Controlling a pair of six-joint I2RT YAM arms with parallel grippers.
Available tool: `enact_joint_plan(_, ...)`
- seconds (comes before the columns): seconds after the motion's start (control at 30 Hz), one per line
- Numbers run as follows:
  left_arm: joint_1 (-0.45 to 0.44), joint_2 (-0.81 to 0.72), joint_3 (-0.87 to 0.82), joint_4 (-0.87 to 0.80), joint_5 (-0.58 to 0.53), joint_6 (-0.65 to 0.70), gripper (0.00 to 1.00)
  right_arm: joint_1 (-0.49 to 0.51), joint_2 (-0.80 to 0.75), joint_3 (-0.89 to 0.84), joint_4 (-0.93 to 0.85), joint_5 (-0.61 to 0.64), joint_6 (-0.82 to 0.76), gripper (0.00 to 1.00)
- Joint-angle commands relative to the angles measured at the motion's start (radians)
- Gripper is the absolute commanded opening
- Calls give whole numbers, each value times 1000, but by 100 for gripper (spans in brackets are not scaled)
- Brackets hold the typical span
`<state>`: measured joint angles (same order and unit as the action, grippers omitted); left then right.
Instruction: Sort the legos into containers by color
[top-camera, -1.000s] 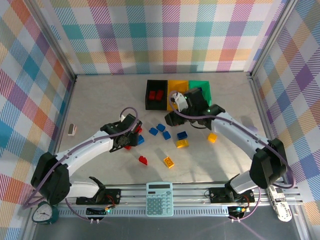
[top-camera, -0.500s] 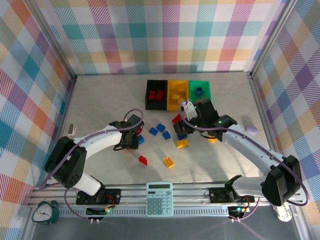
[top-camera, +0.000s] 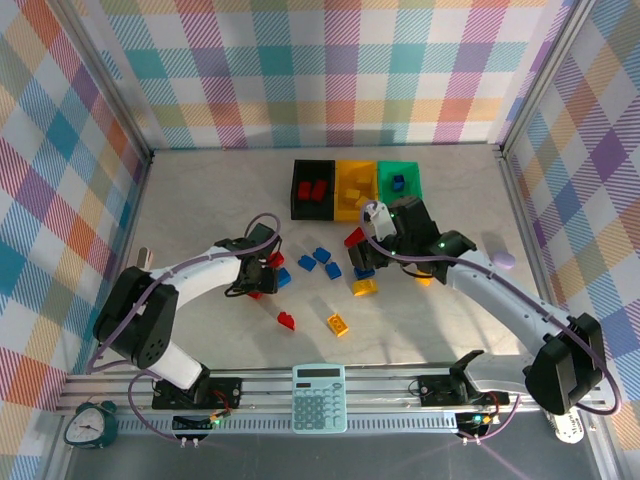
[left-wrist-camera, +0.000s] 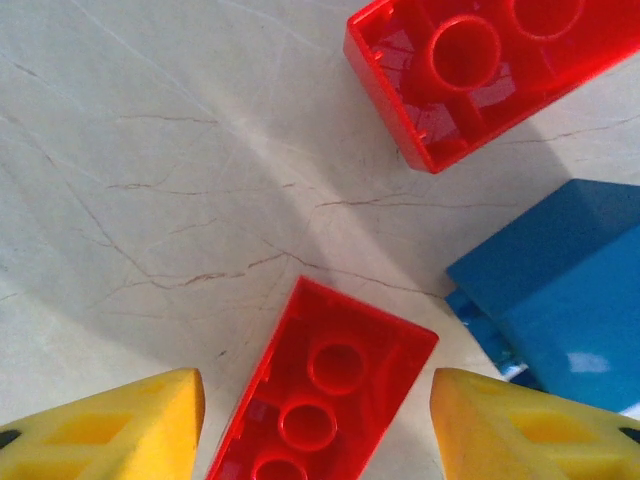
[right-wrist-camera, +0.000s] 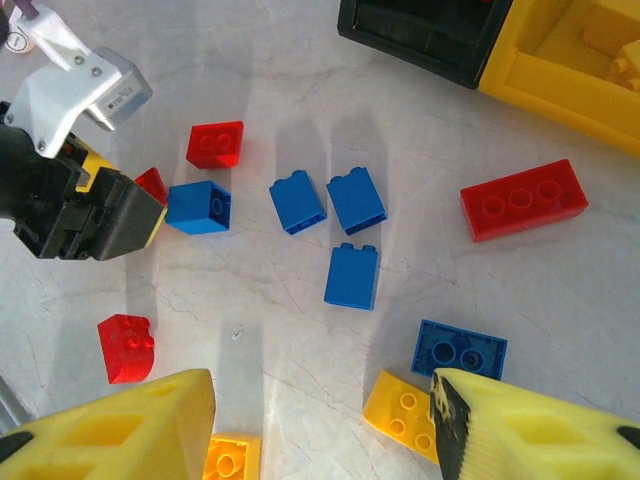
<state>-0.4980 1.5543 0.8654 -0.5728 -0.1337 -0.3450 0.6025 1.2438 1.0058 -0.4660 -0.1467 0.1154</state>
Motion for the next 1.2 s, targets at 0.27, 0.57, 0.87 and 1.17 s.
enact_joint_plan(0.27,16,66,40,-11,30,2,46,-2,-116,-130,31,7,44,59)
enact_joint_plan(0.57,16,45,50,-30,22,-1,28,72,-185,-278,158,43,37,59)
enact_joint_plan(0.87,13,-52,71,-52,32,-11,22,93,-201,-293,182,41,21,59)
enact_joint_plan(1.17,14,-101,234,-102,15,20,21,119,-285,-317,213,24,12,59)
